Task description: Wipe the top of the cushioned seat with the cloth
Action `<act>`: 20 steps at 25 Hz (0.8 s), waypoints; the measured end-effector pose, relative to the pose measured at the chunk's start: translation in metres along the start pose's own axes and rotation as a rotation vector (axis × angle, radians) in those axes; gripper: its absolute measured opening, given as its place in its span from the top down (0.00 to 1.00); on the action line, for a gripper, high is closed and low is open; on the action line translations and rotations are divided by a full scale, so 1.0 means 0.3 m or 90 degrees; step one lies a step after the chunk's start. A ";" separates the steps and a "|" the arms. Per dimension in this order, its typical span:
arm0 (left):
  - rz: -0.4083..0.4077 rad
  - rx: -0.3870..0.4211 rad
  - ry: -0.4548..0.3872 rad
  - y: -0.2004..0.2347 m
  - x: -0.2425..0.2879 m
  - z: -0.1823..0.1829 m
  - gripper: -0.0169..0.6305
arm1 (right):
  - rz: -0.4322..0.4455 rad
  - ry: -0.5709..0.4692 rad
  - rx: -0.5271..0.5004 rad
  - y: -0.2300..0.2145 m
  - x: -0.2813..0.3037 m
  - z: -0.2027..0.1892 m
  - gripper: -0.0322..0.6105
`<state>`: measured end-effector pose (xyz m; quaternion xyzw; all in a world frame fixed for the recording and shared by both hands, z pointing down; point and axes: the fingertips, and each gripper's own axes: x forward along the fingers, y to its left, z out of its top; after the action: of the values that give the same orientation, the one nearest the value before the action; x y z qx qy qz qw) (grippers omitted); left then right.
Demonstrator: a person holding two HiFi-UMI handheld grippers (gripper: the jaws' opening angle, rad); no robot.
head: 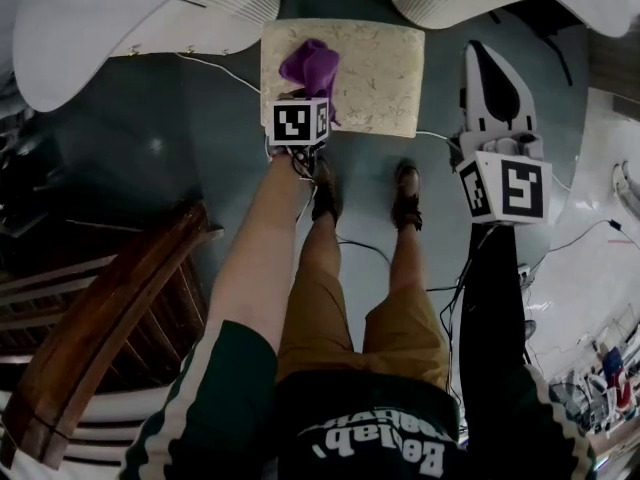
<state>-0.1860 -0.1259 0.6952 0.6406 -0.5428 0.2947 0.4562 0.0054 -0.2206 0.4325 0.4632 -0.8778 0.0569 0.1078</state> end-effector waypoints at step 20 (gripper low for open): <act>0.041 0.008 -0.102 0.111 -0.210 0.042 0.83 | 0.042 -0.015 -0.016 0.154 -0.002 0.064 0.94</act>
<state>-0.2345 -0.1103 0.6439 0.6474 -0.5959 0.2600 0.3976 -0.0352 -0.1979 0.4138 0.4329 -0.8946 0.0444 0.1014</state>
